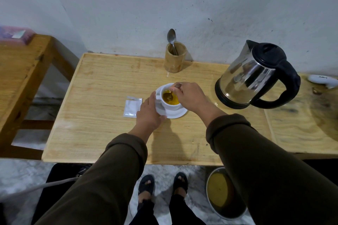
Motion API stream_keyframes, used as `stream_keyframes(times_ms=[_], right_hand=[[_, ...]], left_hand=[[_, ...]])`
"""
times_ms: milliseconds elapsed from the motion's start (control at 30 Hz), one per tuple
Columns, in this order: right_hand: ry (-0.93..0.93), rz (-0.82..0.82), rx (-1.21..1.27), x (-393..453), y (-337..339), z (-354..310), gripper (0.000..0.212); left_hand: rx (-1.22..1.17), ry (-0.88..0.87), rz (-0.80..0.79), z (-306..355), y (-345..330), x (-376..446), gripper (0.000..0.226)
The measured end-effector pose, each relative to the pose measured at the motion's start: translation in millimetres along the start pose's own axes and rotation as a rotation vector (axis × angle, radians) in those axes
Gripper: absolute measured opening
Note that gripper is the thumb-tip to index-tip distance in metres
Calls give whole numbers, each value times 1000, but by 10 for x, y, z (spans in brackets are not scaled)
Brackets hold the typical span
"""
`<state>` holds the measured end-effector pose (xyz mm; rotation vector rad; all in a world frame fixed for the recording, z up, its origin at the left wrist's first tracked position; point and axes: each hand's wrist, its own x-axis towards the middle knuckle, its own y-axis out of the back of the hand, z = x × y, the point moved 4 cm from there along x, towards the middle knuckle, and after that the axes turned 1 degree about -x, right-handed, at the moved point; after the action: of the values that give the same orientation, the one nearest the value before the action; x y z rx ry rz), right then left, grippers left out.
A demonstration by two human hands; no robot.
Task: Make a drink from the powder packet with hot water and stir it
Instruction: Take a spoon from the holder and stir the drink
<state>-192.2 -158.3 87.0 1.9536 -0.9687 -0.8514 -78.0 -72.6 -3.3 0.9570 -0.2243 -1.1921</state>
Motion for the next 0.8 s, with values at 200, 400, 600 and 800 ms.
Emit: stream_keyframes(times_ms=[200,400,600,800], right_hand=[[-11,1,-58,20,69,32,31],[6,79,-49,22,66,-26,29],[14,-15,35,-22,13,-7,31],[19,14,-86,18,96,24,31]], left_hand=[[-14,-16,11,-5,-4,6,99],[-11,-7,6,-5,-4,-1,100],[-8,-11,4,3,1,-5,100],[-20,-7,0,-4,-6,4,100]])
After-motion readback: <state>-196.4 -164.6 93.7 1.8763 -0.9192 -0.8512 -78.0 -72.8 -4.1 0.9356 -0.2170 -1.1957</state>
